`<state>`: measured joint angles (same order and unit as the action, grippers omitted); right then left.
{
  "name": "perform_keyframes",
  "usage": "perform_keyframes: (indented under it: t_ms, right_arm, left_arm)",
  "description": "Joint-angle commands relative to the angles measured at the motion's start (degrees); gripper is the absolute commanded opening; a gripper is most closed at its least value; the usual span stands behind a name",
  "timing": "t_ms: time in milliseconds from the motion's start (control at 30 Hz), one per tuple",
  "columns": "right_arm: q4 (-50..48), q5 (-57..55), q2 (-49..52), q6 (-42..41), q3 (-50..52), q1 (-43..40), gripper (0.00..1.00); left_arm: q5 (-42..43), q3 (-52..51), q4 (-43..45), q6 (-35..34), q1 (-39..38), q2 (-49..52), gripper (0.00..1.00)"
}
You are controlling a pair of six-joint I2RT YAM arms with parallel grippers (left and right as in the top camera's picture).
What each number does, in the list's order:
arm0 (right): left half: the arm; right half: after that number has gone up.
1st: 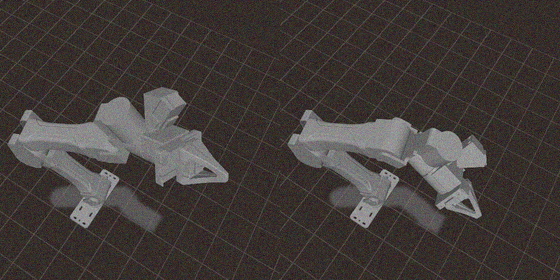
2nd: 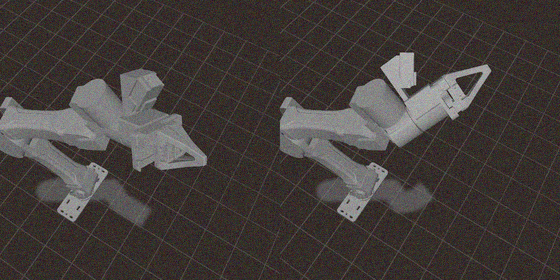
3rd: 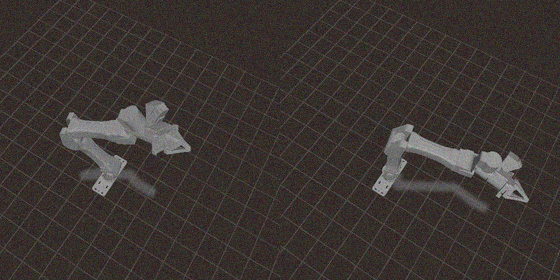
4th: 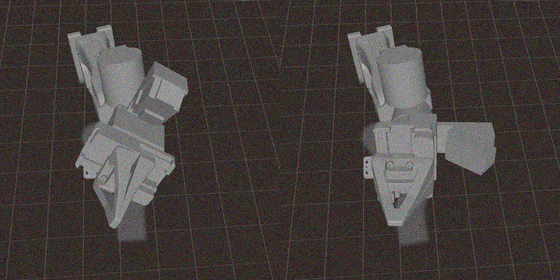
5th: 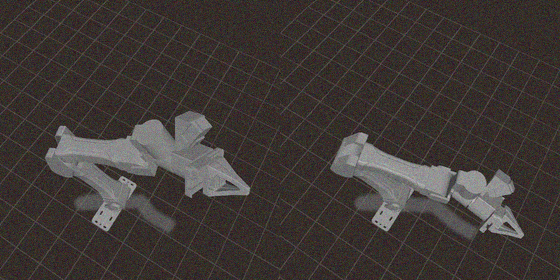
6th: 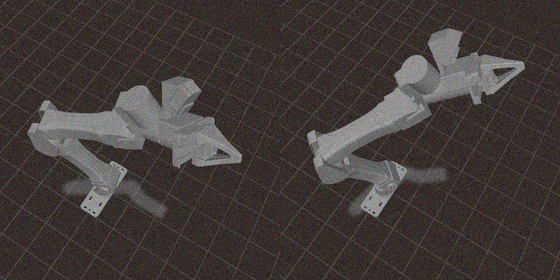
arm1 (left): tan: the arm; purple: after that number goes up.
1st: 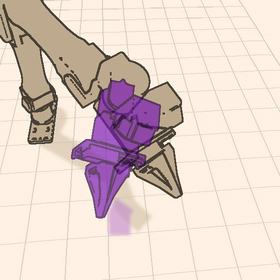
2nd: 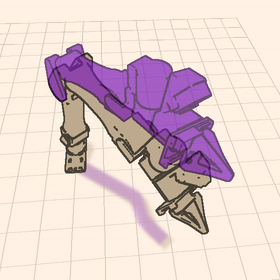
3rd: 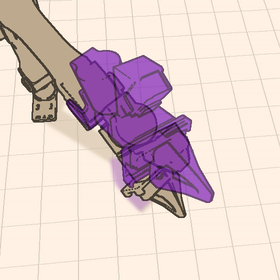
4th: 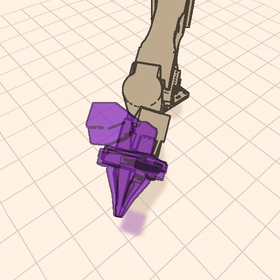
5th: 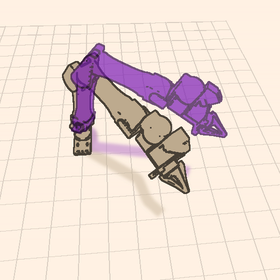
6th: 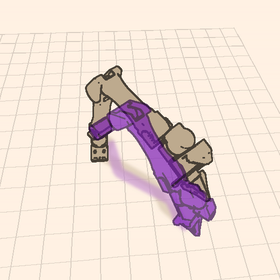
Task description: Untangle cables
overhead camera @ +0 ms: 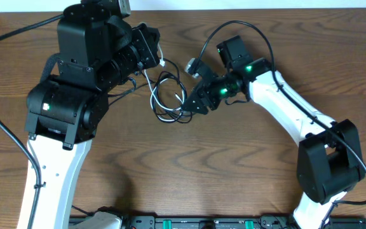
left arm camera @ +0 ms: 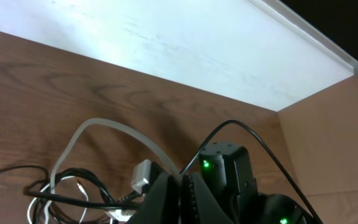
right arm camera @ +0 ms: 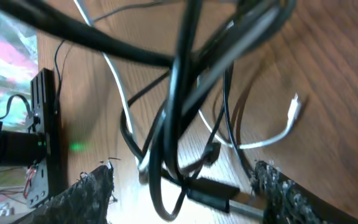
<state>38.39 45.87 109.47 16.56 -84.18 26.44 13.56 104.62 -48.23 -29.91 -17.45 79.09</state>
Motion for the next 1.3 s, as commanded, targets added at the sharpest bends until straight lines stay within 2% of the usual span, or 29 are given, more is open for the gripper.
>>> perform_keyframes:
  t_ms: [0, 367, 500, 567, 800, 1000, 1267]
  right_arm:
    - [-1.4, 0.0, 1.0, -0.3, 0.6, 0.5, 0.67]
    - [1.6, -1.8, 2.3, 0.3, 0.6, -2.0, 0.37]
    - [2.6, -1.8, 2.3, 1.3, 0.6, -2.2, 0.16]
    - [2.7, -1.7, 2.3, 1.3, 0.6, -2.2, 0.01]
    - [4.5, -2.0, 1.0, 0.9, 0.5, -3.5, 0.01]
    - [7.2, -2.5, -4.0, -5.4, -0.2, -7.1, 0.01]
    - [11.3, -27.5, -16.3, -17.4, -1.2, -9.4, 0.01]
  left_arm:
    - [-0.3, 0.6, 0.0, 0.9, 0.2, -0.1, 0.07]
    - [-2.4, 0.6, -1.0, 0.9, 0.2, -0.1, 0.07]
    - [-2.6, 0.6, -1.0, 0.9, 0.2, -0.1, 0.07]
    - [-2.8, 0.6, -1.0, 1.0, 0.2, -0.1, 0.07]
    - [-10.5, 0.6, -3.4, 1.5, 0.4, -0.1, 0.07]
    - [-12.9, 0.6, -7.7, 1.8, 0.4, 1.3, 0.07]
    - [-15.0, 0.6, -11.8, 4.8, 0.4, 6.4, 0.07]
